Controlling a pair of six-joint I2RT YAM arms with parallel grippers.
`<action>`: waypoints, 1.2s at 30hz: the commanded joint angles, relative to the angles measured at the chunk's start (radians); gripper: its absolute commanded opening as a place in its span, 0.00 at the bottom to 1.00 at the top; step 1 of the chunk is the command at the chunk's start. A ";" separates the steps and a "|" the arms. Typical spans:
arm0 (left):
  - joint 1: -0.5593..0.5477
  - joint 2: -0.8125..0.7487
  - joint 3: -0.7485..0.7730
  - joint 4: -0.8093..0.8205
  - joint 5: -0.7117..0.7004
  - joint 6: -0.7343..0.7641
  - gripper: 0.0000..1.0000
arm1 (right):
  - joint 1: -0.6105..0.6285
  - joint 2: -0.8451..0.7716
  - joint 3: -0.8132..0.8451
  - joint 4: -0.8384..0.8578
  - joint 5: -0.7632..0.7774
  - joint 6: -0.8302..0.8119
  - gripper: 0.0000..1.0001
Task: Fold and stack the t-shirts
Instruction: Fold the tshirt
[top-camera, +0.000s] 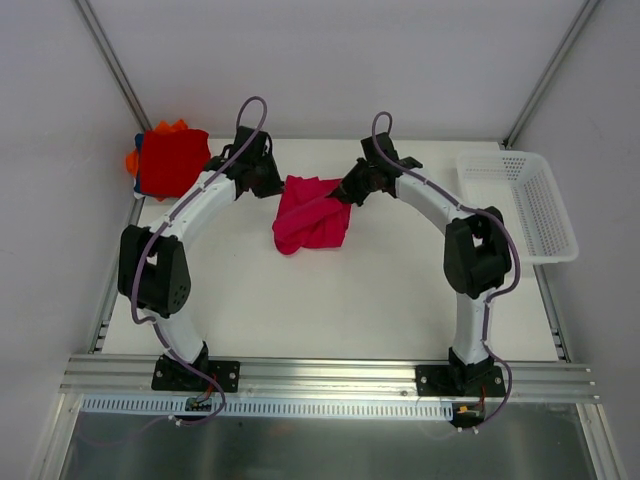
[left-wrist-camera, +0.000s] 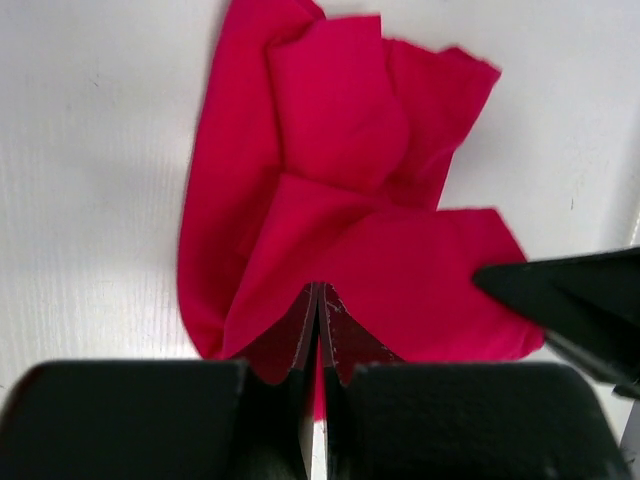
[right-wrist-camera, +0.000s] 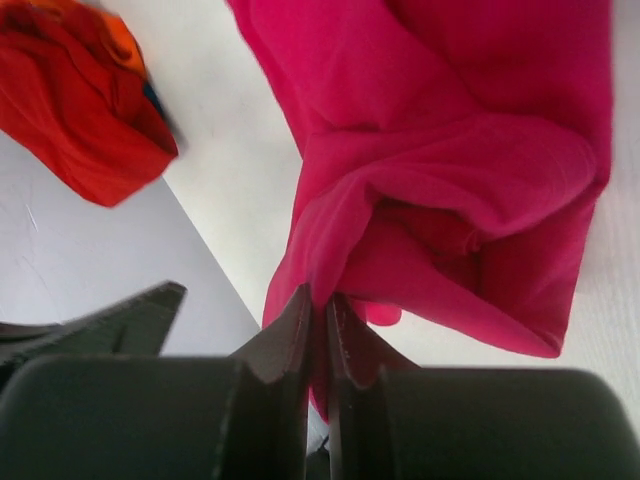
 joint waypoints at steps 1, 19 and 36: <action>0.005 0.006 -0.027 0.042 0.033 0.022 0.00 | -0.044 0.042 0.052 0.013 -0.011 0.015 0.00; 0.004 0.044 -0.075 0.100 0.099 0.005 0.00 | -0.156 0.418 0.538 0.025 0.035 0.035 0.00; 0.002 0.067 -0.142 0.157 0.142 -0.001 0.00 | -0.200 0.627 0.602 0.561 0.122 0.208 0.99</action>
